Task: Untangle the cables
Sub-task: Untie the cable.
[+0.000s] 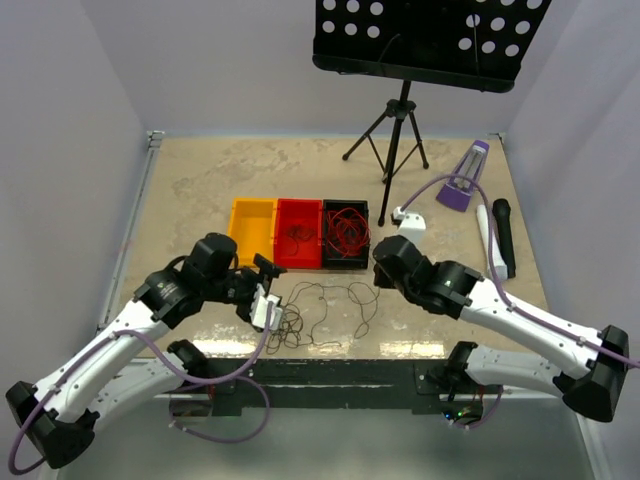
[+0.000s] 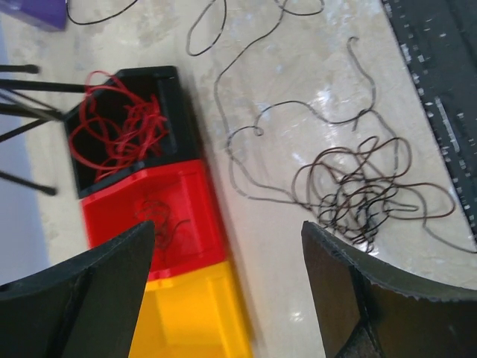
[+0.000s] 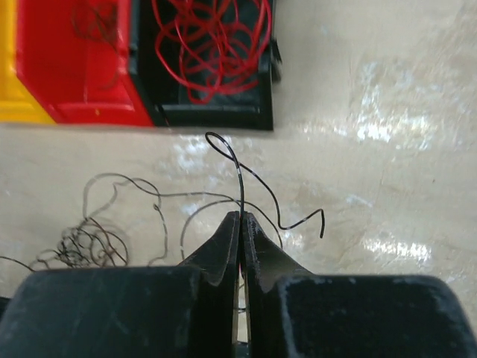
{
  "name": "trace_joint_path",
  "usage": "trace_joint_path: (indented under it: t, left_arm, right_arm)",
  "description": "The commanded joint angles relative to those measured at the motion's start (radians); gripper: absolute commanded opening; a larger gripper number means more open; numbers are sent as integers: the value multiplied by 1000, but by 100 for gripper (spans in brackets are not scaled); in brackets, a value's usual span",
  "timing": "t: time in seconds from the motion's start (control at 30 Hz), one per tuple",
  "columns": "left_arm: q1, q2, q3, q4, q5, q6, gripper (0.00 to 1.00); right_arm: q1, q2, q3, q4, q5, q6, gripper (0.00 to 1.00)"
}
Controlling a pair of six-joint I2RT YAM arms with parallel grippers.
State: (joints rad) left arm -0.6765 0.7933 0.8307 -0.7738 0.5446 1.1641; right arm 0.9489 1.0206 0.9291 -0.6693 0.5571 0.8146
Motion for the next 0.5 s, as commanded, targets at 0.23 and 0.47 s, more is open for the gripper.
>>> trace_joint_path:
  t: [0.23, 0.47]
  left_arm:
    - [-3, 57, -182, 131, 114, 52, 79]
    - [-1, 27, -194, 122, 97, 85, 77]
  right_arm:
    - [11, 116, -115, 238, -189, -49, 47]
    - [14, 271, -65, 375, -261, -199, 51]
